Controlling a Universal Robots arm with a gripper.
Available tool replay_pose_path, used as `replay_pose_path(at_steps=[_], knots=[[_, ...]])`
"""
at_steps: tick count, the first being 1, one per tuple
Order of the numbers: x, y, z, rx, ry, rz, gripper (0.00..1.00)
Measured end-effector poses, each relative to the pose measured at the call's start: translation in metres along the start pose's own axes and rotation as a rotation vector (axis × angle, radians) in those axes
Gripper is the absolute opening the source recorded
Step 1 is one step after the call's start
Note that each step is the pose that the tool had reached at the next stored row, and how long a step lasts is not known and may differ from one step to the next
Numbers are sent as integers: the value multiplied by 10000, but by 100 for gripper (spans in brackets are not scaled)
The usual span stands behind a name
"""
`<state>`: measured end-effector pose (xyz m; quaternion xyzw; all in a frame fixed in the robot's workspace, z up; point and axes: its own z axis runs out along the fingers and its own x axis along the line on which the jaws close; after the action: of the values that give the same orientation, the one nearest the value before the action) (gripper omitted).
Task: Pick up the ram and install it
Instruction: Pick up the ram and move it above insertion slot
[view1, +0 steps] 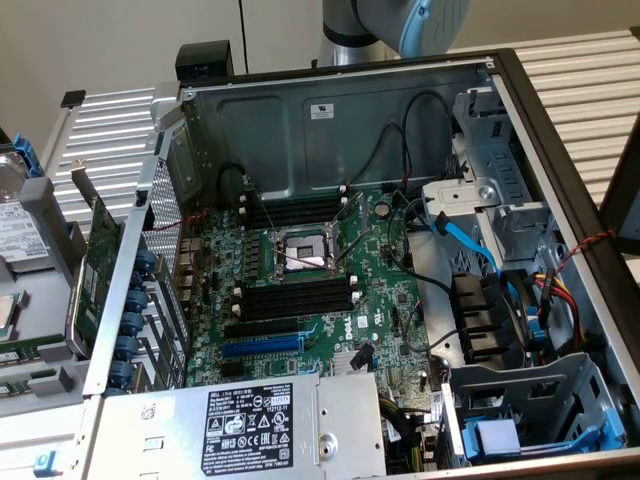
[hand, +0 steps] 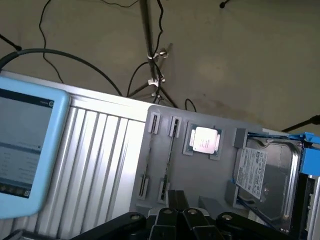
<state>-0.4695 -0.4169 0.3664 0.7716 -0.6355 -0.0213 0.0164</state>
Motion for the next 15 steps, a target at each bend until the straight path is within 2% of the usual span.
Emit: replay_pose_path(at_steps=[5,11,15], knots=[[44,19,45,3,-13,64,11],[56,58,154,0,-15,124,11],[80,59,227,8,-50,284,11]])
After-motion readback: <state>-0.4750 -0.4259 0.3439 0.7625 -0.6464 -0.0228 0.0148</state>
